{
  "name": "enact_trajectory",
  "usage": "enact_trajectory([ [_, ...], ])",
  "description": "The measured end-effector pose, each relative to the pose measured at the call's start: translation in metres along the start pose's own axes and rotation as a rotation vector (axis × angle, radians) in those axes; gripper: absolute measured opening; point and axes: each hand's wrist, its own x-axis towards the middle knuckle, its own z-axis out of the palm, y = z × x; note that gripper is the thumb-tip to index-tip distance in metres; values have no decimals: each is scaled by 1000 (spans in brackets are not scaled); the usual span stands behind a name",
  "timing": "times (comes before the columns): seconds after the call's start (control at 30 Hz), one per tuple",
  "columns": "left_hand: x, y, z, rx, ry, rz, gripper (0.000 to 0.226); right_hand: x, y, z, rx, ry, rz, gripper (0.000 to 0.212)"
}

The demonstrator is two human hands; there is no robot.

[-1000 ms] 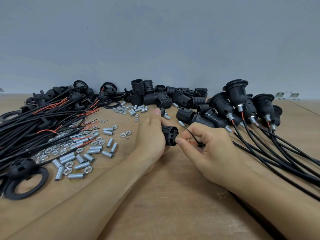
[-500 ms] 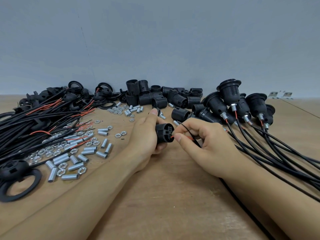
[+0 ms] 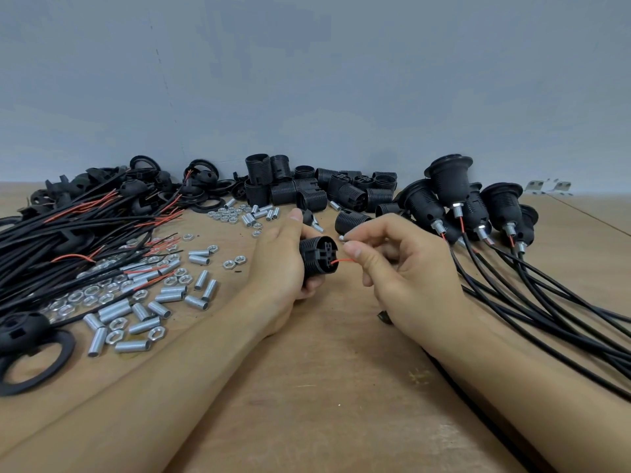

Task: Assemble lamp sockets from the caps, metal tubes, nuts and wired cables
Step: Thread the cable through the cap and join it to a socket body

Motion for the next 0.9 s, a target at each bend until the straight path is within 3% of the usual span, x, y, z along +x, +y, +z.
enact_trajectory([
  [0.2,-1,-1,1,45,-11,51,57,-1,-1,-1,-141,17,-97,10],
  [0.47,-4,0,1,75,-38,60,69,0,-1,-4,-156,-25,-86,23],
  [0.9,-4,0,2,109,-17,67,69,1,-2,-6,-179,-54,-45,16],
])
